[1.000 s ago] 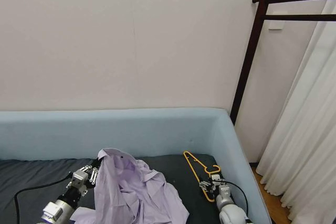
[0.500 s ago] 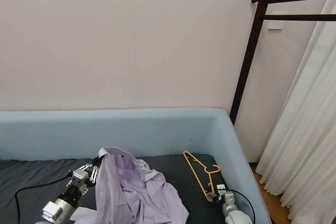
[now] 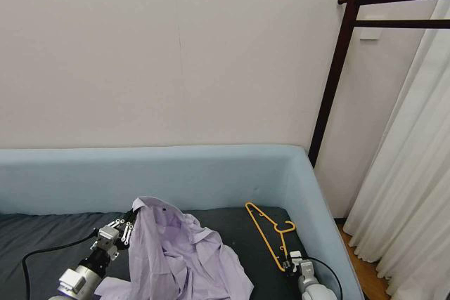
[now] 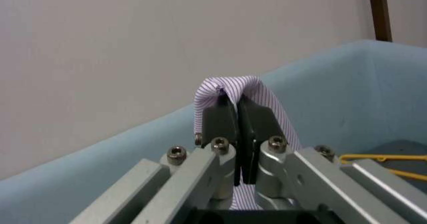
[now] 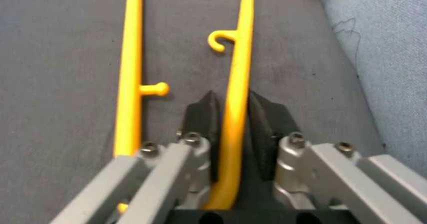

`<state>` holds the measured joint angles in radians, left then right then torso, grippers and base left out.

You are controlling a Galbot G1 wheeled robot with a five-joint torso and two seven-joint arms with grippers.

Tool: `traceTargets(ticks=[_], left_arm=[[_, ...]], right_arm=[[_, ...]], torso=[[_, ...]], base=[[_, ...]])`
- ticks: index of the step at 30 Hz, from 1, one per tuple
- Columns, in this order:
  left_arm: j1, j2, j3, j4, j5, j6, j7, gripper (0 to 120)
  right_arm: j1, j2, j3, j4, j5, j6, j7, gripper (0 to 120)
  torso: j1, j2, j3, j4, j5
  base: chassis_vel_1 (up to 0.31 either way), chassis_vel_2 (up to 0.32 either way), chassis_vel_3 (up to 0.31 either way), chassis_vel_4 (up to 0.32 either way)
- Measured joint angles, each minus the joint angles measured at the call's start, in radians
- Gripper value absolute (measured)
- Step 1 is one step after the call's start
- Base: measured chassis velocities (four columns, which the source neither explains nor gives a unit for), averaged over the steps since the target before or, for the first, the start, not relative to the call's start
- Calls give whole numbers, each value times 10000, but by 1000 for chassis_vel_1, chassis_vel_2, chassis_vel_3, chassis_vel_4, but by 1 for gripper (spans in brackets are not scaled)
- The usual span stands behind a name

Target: Pick up the clothes from the sofa and hang them on the clothes hanger.

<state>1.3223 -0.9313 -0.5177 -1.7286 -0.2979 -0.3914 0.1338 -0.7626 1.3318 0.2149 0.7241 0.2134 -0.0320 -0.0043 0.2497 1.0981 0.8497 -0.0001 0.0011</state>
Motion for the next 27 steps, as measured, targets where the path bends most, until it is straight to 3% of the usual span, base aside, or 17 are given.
traceTargets(ticks=[1, 4, 8, 11, 12, 15, 16, 18, 20, 22, 25, 27], left_arm=[[-8, -3, 6, 4, -1, -1, -4, 0], [-18, -3, 9, 6, -7, -4, -12, 0], [-21, 3, 12, -11, -38, -5, -14, 0], [35, -11, -41, -134, -104, -6, -10, 0], [35, -11, -41, -134, -104, -6, -10, 0], [89, -39, -111, -252, -194, -7, 4, 0], [89, -39, -111, -252, -194, -7, 4, 0], [120, -41, -175, -318, -298, -7, 5, 0], [136, -53, -227, -398, -399, -9, 3, 0], [139, -65, -236, -420, -416, -8, 4, 0], [186, -181, -249, -527, -454, -26, 0, 0], [208, -201, -220, -565, -451, -37, 6, 0]], right_arm=[[-74, -44, -57, 126, -43, 21, 35, 7], [-216, -158, -159, 464, -16, 134, 216, 7], [-641, -598, -324, 1923, 198, 668, 787, 7], [-1576, -1530, -547, 4473, 190, 1604, 1141, 7], [-1576, -1530, -547, 4473, 190, 1604, 1141, 7], [-3186, -2588, -533, 7406, -330, 2492, 1131, 7], [-3186, -2588, -533, 7406, -330, 2492, 1131, 7], [-4423, -3110, -333, 8609, -1481, 3490, 997, 7], [-5280, -3295, -157, 8980, -2772, 4478, 1115, 7], [-5446, -3297, -97, 8985, -3161, 4747, 1216, 7], [-6137, -2899, 521, 8435, -6997, 6346, 2501, 7], [-6175, -2788, 546, 8316, -7581, 6548, 2786, 7]], torso=[[0, 0, 0, -2, -1], [0, 0, 2, -5, 0], [0, -1, 2, -8, -2], [1, 0, 2, -2, -2], [1, 0, 2, -2, -2], [0, 0, 0, -2, -2], [0, 0, 0, -2, -2], [-1, 1, 0, -5, -2], [-1, 2, 0, -8, -1], [-1, 1, -1, -8, 0], [-1, 1, 0, -4, 2], [0, 1, 0, -4, 1]], base=[[0, 0, 0, 0], [0, 0, 0, 0], [0, 0, 0, 0], [0, 0, 0, 0], [0, 0, 0, 0], [0, 0, 0, 0], [0, 0, 0, 0], [0, 0, 0, 0], [0, 0, 0, 0], [0, 0, 0, 0], [0, 0, 0, 0], [0, 0, 0, 0]])
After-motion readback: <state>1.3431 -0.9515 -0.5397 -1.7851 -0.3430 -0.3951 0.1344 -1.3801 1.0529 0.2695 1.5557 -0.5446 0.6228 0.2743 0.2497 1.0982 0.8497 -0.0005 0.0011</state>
